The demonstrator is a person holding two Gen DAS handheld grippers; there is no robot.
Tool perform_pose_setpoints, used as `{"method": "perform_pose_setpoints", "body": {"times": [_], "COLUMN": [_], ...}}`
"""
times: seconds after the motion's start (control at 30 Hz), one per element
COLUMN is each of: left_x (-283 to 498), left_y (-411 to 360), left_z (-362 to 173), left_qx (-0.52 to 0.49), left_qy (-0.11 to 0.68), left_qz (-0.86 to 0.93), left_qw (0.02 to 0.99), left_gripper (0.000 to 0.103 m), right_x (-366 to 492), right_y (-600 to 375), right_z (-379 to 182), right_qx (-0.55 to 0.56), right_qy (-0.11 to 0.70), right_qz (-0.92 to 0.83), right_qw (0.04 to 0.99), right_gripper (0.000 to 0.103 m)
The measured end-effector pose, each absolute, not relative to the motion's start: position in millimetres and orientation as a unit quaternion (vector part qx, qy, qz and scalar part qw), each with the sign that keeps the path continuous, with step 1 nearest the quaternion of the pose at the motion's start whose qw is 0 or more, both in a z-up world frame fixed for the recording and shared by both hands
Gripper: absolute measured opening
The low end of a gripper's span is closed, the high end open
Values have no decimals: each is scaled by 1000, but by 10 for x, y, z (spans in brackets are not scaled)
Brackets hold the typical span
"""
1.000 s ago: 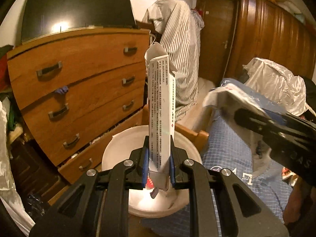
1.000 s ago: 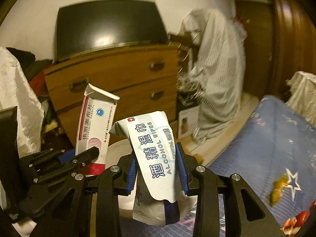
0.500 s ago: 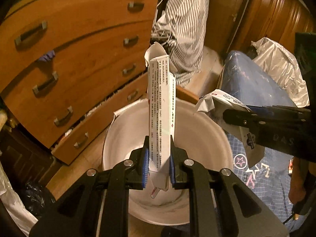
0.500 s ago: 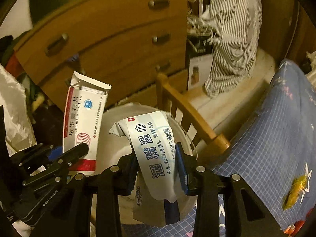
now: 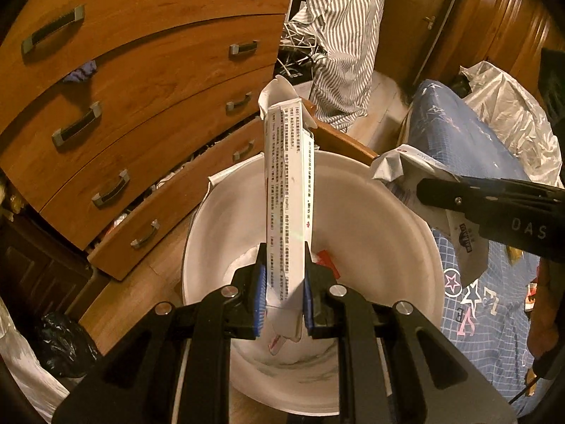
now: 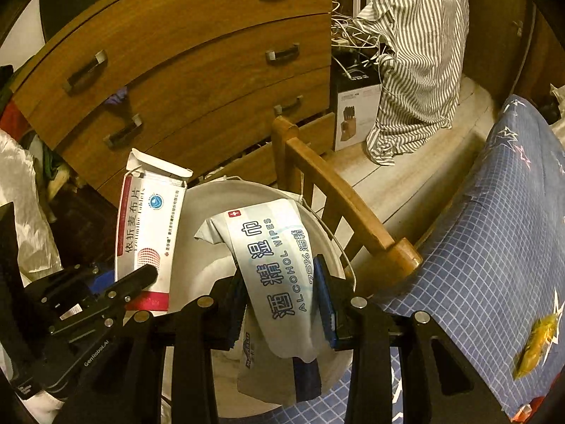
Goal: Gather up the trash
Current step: 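Open both tools to drop the box and wipes pack into the bucket, then move both tools back over the trash on the bed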
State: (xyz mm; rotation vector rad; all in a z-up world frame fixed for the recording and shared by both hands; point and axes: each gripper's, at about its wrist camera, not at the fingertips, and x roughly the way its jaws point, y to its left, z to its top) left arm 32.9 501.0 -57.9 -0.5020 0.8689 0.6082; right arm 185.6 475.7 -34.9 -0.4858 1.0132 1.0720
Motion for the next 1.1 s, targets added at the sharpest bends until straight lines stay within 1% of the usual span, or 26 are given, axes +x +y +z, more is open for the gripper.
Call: {"method": "perform_pose_setpoints", "body": {"times": [0.13, 0.2, 0.23, 0.27, 0.53, 0.73, 0.77, 0.83, 0.93, 1.1], "left_x": [337, 328, 316, 297, 284, 294, 298, 305, 366, 702], "left_y": [5019, 5038, 5045, 5060, 5002, 4868, 4830, 4744, 4488, 3825], "left_z": [-565, -562, -554, -544, -448, -305, -285, -278, -325, -574], "left_qx": [-233, -232, -232, -235, -234, -222, -222, -218, -209, -182], "left_qy": [410, 411, 408, 405, 393, 386, 385, 384, 388, 416], "left_qz": [295, 305, 309, 312, 316, 310, 305, 295, 266, 194], "left_qw": [831, 827, 827, 827, 831, 840, 842, 847, 857, 870], "left_gripper": [17, 21, 27, 29, 30, 30, 31, 38, 43, 46], "right_x": [1862, 1881, 1900, 1910, 1988, 1980, 1975, 1935, 1806, 1724], "right_y": [4738, 4717, 4694, 4686, 4502, 4274, 4145, 3874, 3221, 1767], "right_z": [-340, -328, -324, -317, -230, -40, -3, 34, 6, -323], "right_qx": [-218, -211, -204, -202, -180, -158, -145, -124, -98, -60], "right_qy": [455, 456, 458, 458, 456, 443, 439, 429, 405, 392], "right_qz": [484, 486, 488, 488, 490, 499, 504, 511, 516, 482], "right_qw": [715, 715, 715, 715, 721, 728, 730, 735, 748, 782], "right_gripper": [38, 41, 44, 45, 46, 46, 46, 52, 56, 62]}}
